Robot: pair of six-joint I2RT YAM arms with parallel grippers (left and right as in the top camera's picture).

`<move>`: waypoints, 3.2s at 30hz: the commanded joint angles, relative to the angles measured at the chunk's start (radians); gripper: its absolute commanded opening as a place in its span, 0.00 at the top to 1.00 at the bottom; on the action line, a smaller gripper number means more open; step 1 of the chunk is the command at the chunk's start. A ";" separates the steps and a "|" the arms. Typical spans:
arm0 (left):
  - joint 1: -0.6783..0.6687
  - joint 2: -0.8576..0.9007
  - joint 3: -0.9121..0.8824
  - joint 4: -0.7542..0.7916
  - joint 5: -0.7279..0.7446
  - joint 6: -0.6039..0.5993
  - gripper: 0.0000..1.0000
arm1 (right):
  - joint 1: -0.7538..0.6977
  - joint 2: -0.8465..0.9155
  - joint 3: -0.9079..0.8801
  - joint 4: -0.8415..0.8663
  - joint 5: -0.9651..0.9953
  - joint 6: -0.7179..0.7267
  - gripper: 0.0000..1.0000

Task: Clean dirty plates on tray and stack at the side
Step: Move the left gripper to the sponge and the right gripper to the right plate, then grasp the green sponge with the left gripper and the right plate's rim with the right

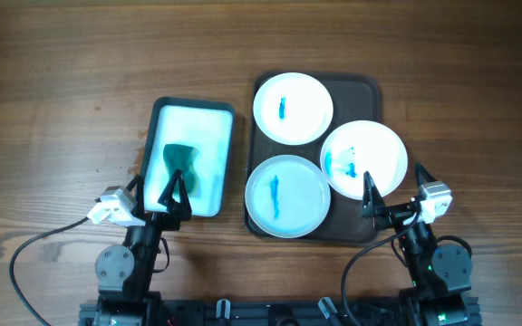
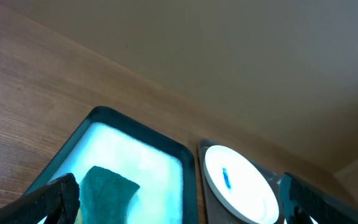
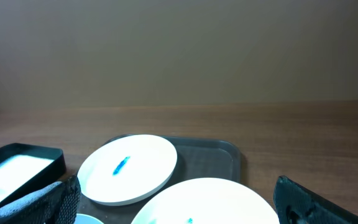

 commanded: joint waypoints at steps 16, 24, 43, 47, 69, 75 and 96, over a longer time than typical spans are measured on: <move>-0.005 0.002 0.000 -0.010 0.005 0.012 0.00 | -0.003 -0.006 -0.001 0.005 0.017 0.014 0.00; -0.005 0.002 0.000 -0.005 0.047 0.012 0.00 | -0.003 -0.006 -0.001 0.008 0.013 0.016 0.00; -0.005 0.827 0.997 -0.763 0.167 0.039 0.00 | -0.003 0.951 1.160 -0.870 -0.308 0.068 0.00; -0.005 1.021 1.060 -0.829 0.241 0.066 0.00 | -0.002 1.104 1.177 -0.958 -0.407 0.066 0.24; -0.005 1.749 1.205 -0.888 0.092 0.067 0.31 | 0.024 1.212 1.176 -1.065 -0.406 0.127 0.37; -0.012 1.790 1.040 -0.629 -0.133 0.069 0.46 | 0.024 1.212 1.176 -1.066 -0.406 0.128 0.37; -0.047 1.742 0.955 -0.643 -0.010 0.069 0.89 | 0.056 1.299 0.769 -0.787 -0.471 0.117 0.52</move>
